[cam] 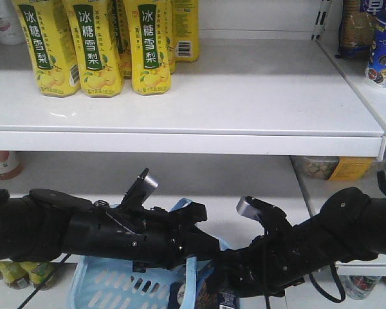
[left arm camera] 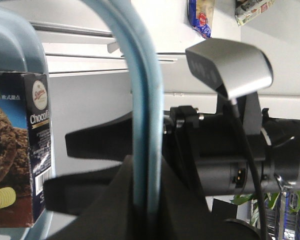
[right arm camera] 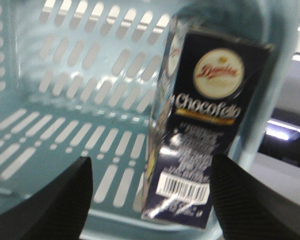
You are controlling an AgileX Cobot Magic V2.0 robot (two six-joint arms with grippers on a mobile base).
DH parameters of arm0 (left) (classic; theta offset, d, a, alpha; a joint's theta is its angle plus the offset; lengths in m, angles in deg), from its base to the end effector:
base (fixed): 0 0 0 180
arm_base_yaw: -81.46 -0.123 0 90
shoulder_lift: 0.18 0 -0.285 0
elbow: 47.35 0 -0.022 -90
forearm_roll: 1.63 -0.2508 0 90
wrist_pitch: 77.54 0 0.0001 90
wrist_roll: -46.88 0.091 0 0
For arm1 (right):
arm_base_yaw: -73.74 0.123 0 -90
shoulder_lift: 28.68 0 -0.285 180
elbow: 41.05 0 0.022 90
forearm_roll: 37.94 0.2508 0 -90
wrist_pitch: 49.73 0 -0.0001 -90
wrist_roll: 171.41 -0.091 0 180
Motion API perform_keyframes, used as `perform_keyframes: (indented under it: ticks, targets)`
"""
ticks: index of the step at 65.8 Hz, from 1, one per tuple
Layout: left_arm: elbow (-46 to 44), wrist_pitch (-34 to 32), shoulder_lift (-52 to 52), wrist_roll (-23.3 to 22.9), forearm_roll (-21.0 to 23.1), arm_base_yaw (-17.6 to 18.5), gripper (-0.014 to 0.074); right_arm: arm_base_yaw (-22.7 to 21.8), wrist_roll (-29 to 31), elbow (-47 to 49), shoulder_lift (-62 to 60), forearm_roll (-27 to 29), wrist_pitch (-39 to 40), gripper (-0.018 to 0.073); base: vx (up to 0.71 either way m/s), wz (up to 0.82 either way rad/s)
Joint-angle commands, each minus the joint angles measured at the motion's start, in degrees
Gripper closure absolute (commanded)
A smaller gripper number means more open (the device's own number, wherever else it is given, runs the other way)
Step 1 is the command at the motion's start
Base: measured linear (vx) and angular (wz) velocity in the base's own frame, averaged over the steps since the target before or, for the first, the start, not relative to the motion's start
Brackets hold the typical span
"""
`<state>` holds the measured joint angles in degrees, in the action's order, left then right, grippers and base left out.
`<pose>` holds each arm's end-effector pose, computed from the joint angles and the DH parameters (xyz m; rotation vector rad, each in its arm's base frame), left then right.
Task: Left arm holds basket, right arm returns cookies
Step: 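Reach the right gripper down into the basket toward the cookie box, then close the right gripper on the Chocofello cookie box and lift it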
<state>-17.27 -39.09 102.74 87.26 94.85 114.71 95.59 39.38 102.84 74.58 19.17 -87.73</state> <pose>0.2356 -0.2218 0.2019 -0.1217 2.5709 -1.5007 0.2321 0.1438 0.1502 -0.1769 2.9075 0.9182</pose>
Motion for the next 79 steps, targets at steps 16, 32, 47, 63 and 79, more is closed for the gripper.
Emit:
perform_keyframes:
  ticks: [16, 32, 47, 63, 79]
  targets:
    - [-1.59, 2.17, -2.67, 0.87, 2.96, 0.02, 0.0603, -0.04, -0.11, 1.23, -1.42, 2.63, 1.02, 0.0071, 0.00, 0.00]
    - [-1.59, 2.17, -2.67, 0.87, 2.96, 0.02, 0.0603, -0.04, -0.11, 1.15, 2.14, 2.63, 0.22, 0.0071, 0.00, 0.00]
    - [-1.59, 2.17, -2.67, 0.87, 2.96, 0.02, 0.0603, 0.01, -0.06, 1.15, 2.30, 2.69, 0.17, 0.0072, 0.00, 0.00]
    - [-1.59, 2.17, -2.67, 0.87, 2.96, 0.02, 0.0603, 1.97, 0.11, 1.15, 3.50, 2.80, 0.42, 0.0072, 0.00, 0.00]
    - [-1.59, 2.18, -2.67, 0.87, 2.95, 0.02, 0.0603, 1.91, 0.06, 1.15, 4.60, 3.70, 0.56, 0.0072, 0.00, 0.00]
